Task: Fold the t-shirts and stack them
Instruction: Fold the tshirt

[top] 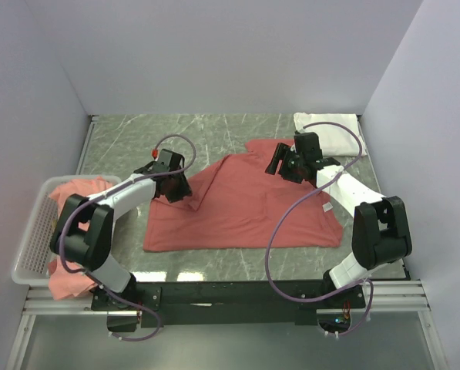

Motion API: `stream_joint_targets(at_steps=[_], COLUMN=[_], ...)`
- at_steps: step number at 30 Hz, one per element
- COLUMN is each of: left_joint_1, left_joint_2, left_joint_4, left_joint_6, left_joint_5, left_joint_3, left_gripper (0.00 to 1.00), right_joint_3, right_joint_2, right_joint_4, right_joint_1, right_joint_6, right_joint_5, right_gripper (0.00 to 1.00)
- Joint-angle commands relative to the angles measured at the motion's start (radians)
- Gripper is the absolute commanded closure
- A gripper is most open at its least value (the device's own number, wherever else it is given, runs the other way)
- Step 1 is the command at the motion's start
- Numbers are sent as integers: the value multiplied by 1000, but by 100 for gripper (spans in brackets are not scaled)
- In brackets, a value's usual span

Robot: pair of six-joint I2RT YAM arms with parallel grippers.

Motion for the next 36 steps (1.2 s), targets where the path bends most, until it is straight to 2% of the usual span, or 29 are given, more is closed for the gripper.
stream_joint_targets(at_steps=[1, 14, 20, 27, 36], left_joint_1=[13, 17, 17, 28, 33], left_joint_2=[41, 108, 90, 51, 74], left_joint_4=[42, 95, 109, 53, 85], left_joint_6=[-8, -4, -4, 2, 7], left_joint_5=[59, 169, 182, 73, 135], left_joint_3=[0, -3, -18, -17, -30], left_gripper=[58, 62, 68, 64, 65], right_joint_3=[0, -5, -3, -8, -14], right_joint_2=[-38, -39, -38, -46, -53], right_joint_4=[16, 17, 17, 17, 19], right_joint_1=[8, 8, 8, 8, 7], right_joint_6=[-4, -9, -7, -6, -4], right_joint_5=[17, 21, 20, 20, 20], right_gripper=[24, 23, 23, 24, 23])
